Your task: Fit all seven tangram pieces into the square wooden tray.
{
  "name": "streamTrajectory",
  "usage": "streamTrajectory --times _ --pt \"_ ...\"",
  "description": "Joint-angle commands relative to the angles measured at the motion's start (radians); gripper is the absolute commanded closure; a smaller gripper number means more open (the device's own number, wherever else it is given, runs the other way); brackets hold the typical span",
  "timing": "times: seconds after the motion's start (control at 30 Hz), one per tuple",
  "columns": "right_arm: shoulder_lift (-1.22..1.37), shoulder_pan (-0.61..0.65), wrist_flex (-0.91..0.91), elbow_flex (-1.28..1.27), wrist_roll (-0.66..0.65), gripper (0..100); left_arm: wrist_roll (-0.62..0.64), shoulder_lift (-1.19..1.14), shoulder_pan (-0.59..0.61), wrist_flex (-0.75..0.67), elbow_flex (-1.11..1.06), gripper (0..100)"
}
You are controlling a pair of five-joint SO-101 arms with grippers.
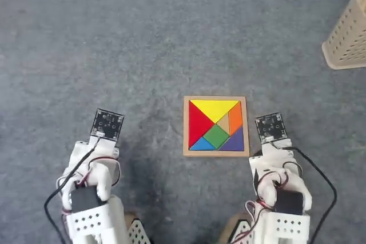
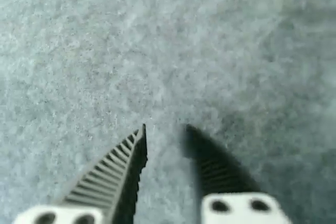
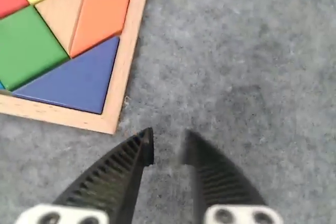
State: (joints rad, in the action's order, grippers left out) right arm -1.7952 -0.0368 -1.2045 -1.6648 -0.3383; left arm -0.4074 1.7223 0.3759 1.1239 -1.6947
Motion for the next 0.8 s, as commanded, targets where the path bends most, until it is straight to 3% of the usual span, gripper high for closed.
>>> streamTrajectory --times 0.0,0.2,0.37,0.77 --pt "-0.010 -0.013 -0.013 -0.018 -0.021 71.7 -0.009 0.020 0.025 0.011 0.004 70" --pt "-0.008 -0.013 -0.013 -0.018 -0.017 82.3 -0.009 0.020 0.028 0.012 0.004 74" --pt "-0.008 -0.013 -0.013 -0.018 -0.021 99.8 -0.009 0.020 0.028 0.012 0.004 99" --pt "-0.010 -0.019 -0.013 -0.018 -0.021 95.7 -0.009 0.021 0.028 0.012 0.004 97"
